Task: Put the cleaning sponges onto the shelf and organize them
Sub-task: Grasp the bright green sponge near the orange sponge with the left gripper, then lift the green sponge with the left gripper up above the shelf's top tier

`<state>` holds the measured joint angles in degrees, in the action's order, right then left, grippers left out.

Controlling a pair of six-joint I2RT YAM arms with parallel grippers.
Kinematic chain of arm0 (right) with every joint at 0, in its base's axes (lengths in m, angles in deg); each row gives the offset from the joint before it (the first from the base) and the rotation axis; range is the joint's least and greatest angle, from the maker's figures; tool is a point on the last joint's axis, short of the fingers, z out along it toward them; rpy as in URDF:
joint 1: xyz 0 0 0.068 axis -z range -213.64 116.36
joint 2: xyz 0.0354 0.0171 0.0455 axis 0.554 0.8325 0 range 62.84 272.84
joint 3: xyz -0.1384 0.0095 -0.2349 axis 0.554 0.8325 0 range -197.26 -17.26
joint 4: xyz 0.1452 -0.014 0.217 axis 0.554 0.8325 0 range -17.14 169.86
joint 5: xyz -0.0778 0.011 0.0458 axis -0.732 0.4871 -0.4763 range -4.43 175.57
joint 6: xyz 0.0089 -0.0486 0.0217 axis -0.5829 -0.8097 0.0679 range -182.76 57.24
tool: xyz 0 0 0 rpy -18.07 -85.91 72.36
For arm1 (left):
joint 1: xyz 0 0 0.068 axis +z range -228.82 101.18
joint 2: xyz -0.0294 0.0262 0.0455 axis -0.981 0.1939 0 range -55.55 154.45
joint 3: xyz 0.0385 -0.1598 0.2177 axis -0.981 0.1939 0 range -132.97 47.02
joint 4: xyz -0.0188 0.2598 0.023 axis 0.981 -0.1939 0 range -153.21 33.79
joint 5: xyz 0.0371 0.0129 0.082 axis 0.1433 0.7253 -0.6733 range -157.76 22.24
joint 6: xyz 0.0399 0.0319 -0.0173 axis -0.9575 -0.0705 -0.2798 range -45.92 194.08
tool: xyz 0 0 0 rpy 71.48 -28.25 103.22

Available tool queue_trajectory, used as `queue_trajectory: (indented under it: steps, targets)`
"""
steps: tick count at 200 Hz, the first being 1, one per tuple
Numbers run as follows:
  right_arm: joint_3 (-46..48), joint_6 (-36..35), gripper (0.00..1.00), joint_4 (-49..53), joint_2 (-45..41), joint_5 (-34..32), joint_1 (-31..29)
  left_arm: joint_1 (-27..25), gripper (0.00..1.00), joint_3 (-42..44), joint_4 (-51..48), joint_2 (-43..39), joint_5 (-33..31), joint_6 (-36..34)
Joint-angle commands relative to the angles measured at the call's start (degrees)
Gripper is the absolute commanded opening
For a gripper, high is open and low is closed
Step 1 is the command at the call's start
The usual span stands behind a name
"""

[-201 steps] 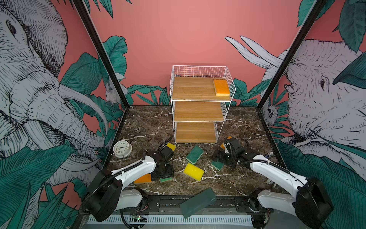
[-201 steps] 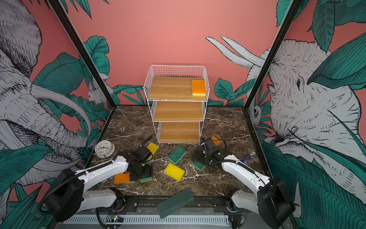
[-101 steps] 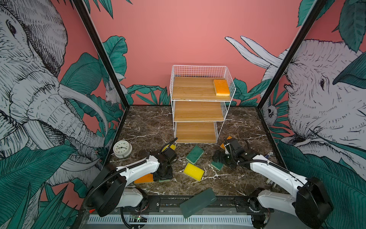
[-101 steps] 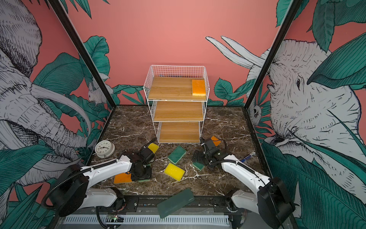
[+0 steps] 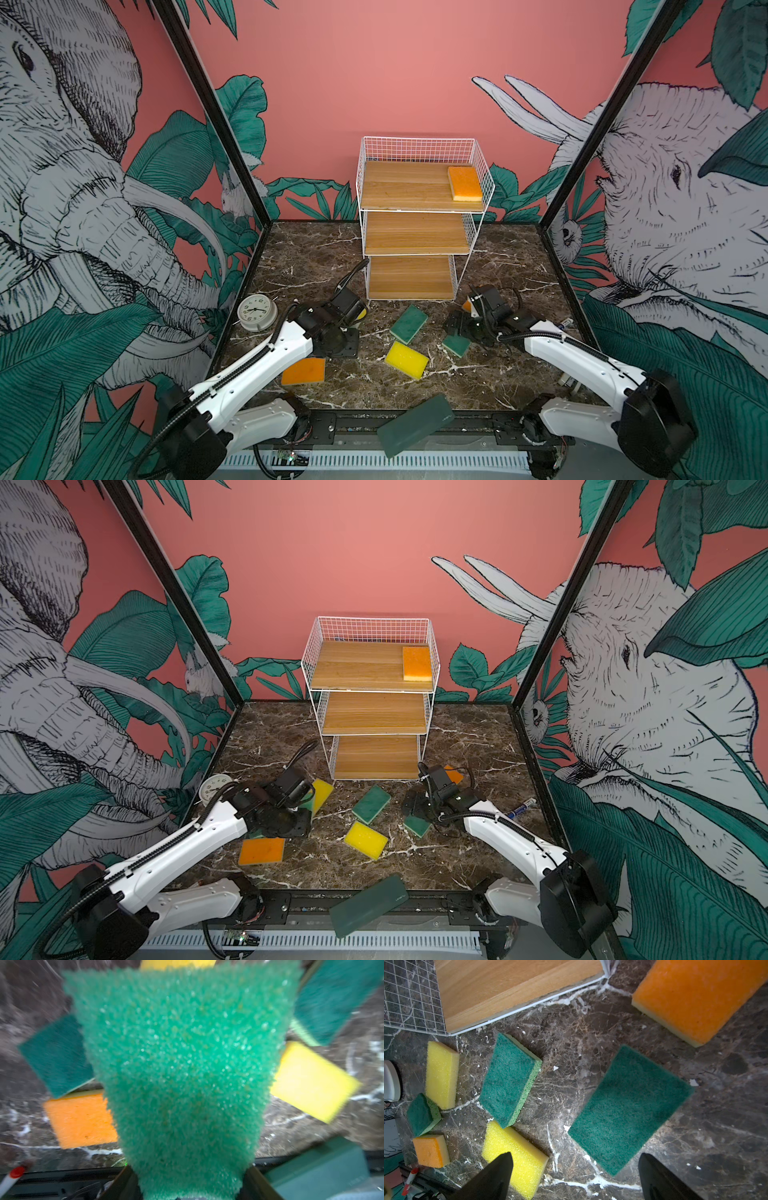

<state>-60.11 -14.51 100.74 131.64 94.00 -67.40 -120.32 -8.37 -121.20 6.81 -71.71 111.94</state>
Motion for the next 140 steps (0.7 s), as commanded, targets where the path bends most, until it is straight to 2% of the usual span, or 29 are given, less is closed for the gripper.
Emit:
queue_trajectory:
  steps: [1,40,80,140]
  targets:
    - [-0.72,-0.61,0.97,-0.27,0.37,0.24,-0.26,-0.25,0.61,-5.9,-9.74,-2.0,-2.13,-1.78]
    - [-1.49,-1.22,0.97,-0.88,0.52,0.92,-0.27,-0.22,0.61,-18.32,-11.37,-2.15,-3.69,-7.3]
    - [-2.8,-1.88,0.96,-1.08,0.97,1.87,-0.25,-0.21,0.61,-35.69,-14.67,4.96,-5.33,-11.81]
    - [-4.38,-3.72,0.95,-1.25,1.95,2.79,-0.26,-0.25,0.62,-58.55,-13.17,16.7,-5.21,-17.93]
